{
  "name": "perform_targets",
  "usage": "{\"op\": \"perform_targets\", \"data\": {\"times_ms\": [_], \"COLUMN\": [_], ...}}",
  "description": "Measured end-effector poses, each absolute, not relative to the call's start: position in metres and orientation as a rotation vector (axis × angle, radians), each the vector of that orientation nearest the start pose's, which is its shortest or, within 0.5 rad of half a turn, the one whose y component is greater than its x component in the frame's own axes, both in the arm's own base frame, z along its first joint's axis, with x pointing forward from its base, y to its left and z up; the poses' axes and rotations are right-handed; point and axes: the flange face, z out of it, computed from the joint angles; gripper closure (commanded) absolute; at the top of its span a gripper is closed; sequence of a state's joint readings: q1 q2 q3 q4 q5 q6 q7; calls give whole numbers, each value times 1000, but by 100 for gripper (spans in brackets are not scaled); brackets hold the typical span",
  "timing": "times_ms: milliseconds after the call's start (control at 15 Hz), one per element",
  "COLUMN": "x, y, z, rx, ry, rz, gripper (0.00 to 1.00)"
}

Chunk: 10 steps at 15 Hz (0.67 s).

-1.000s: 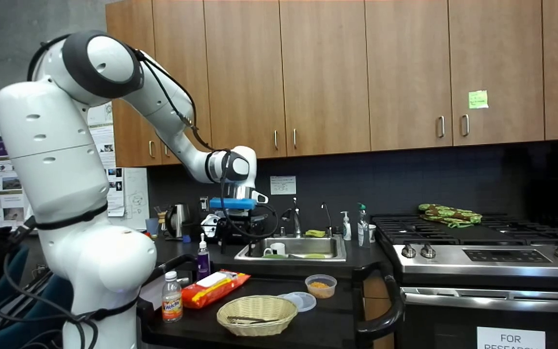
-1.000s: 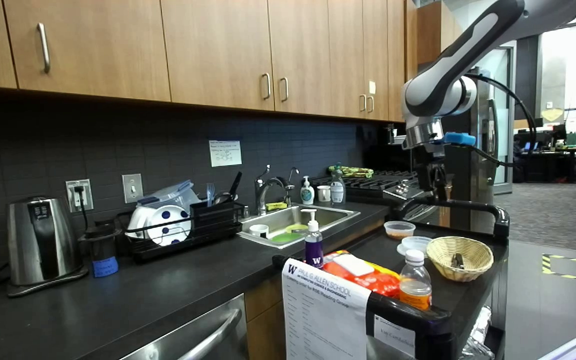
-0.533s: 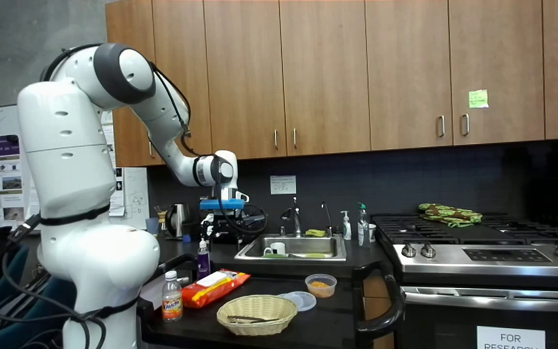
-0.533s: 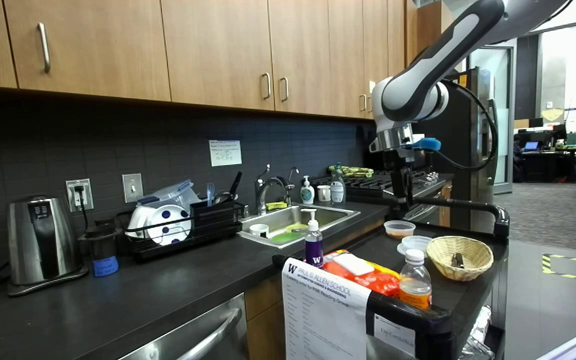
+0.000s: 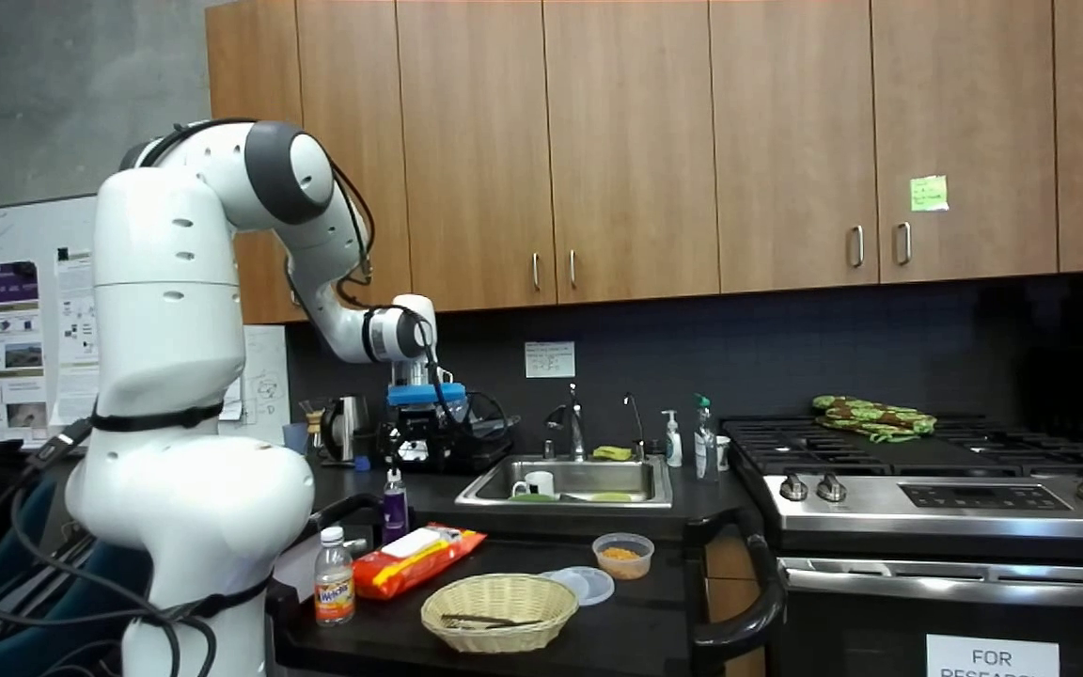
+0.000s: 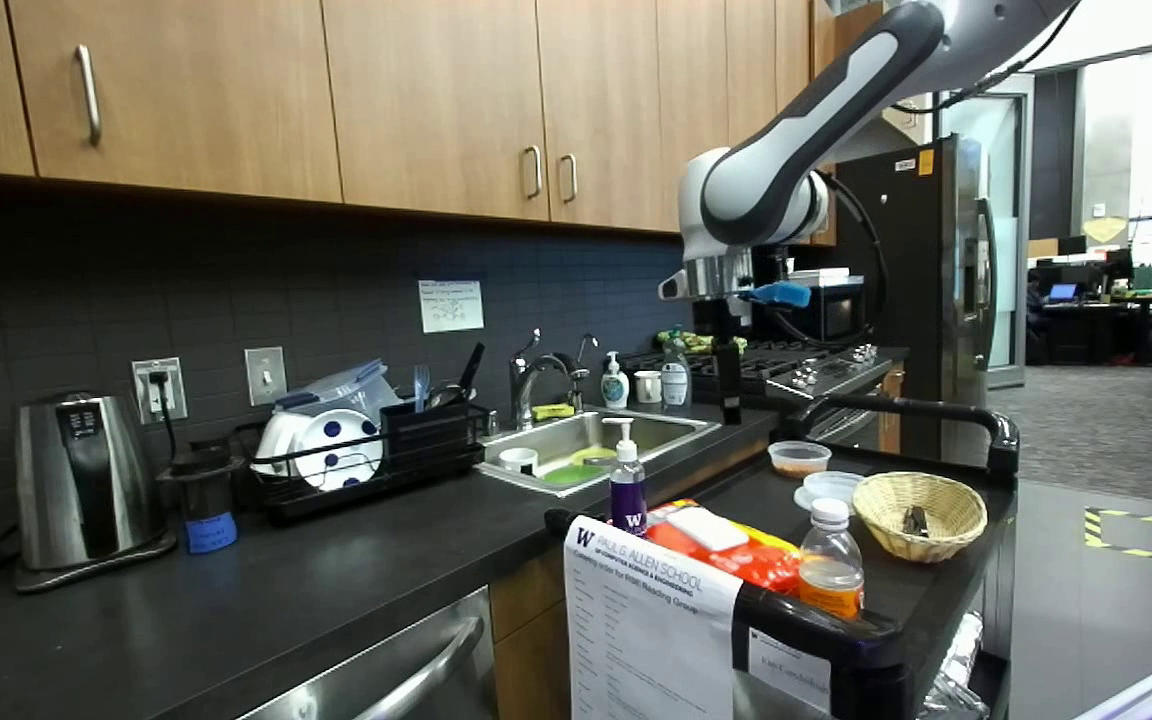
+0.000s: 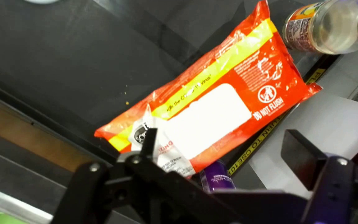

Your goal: Move the bottle to the right

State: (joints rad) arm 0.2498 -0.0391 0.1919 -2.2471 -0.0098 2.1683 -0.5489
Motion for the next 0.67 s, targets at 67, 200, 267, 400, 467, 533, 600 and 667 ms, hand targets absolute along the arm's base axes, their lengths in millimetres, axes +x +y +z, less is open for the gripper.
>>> {"op": "perform_targets", "data": {"times_ms": [67,200,267,400,467,533,600,667], "x": [466,472,474,476,477,477,477,478], "y": [226,241,249,265,273,280,286,293], "z": [381,385,387,391,392,393,392,391], "rx": [-2740,-2663,-2624,-2557,-2526,-2499,-2473,-2451], "ry": [-1542,-1599,-1626,-1679,-1704,-1725,-1744,-1763], "rz": [51,21,5,-23,-33,-40,-45,-48], "gripper": [0,0,0,0,0,0,0,0]}}
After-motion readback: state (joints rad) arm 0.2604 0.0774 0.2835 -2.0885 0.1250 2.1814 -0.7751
